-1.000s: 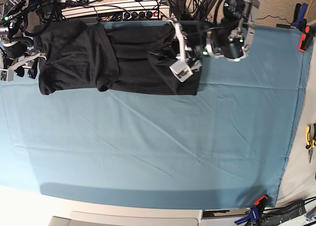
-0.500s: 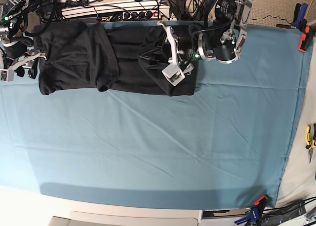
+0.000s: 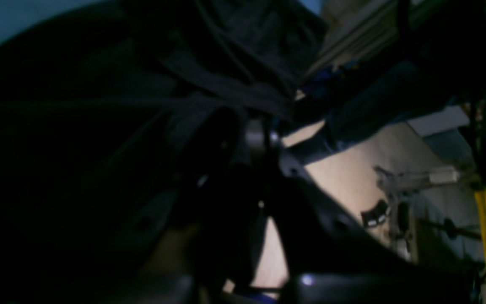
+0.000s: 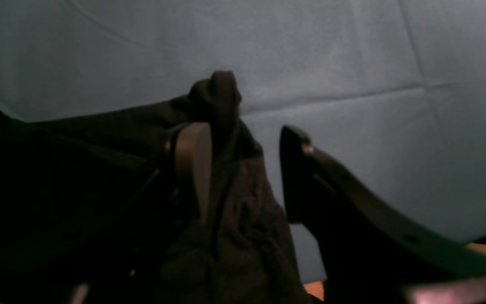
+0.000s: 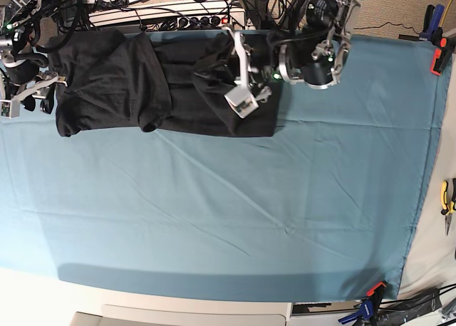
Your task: Fold the T-shirt properly
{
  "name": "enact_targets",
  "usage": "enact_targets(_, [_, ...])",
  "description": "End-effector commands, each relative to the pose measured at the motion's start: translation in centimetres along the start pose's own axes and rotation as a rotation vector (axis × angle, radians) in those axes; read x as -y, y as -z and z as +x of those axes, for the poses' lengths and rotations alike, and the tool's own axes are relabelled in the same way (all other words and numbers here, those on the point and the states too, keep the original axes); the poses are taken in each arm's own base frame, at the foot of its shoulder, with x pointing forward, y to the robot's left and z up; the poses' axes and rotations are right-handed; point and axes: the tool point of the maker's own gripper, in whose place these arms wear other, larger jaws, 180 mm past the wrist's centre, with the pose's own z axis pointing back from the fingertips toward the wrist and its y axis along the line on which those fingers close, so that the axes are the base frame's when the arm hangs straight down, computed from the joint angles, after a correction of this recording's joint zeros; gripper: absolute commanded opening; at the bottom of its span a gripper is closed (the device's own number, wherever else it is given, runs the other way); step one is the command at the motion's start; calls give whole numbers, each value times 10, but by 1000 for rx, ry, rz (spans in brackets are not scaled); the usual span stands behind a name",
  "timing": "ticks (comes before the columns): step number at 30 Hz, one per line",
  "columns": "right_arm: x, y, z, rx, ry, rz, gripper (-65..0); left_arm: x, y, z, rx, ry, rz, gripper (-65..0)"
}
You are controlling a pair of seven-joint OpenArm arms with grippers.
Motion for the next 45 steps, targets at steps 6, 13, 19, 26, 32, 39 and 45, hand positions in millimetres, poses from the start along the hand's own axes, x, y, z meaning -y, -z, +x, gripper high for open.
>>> enact_targets(6, [3, -4, 16, 55, -16, -8, -382, 9, 5, 14, 48, 46, -17, -650])
enact_targets(13, [3, -4, 16, 55, -15, -8, -382, 2, 5, 19, 53, 77, 14, -650])
enact_targets(19, [3, -4, 16, 55, -15, -8, -382, 3, 8, 26, 72, 82, 16, -650])
enact_targets(26, [3, -4, 16, 55, -15, -8, -381, 6, 12, 31, 91, 82, 10, -650])
enact_targets(32, [3, -4, 16, 55, -15, -8, -382, 7, 12, 31, 90, 82, 9, -650])
enact_targets(39, [3, -4, 16, 55, -15, -8, -382, 7, 11, 34, 108, 82, 8, -622])
enact_targets(45, [3, -4, 16, 56, -15, -8, -382, 9, 16, 40, 125, 101, 15, -451])
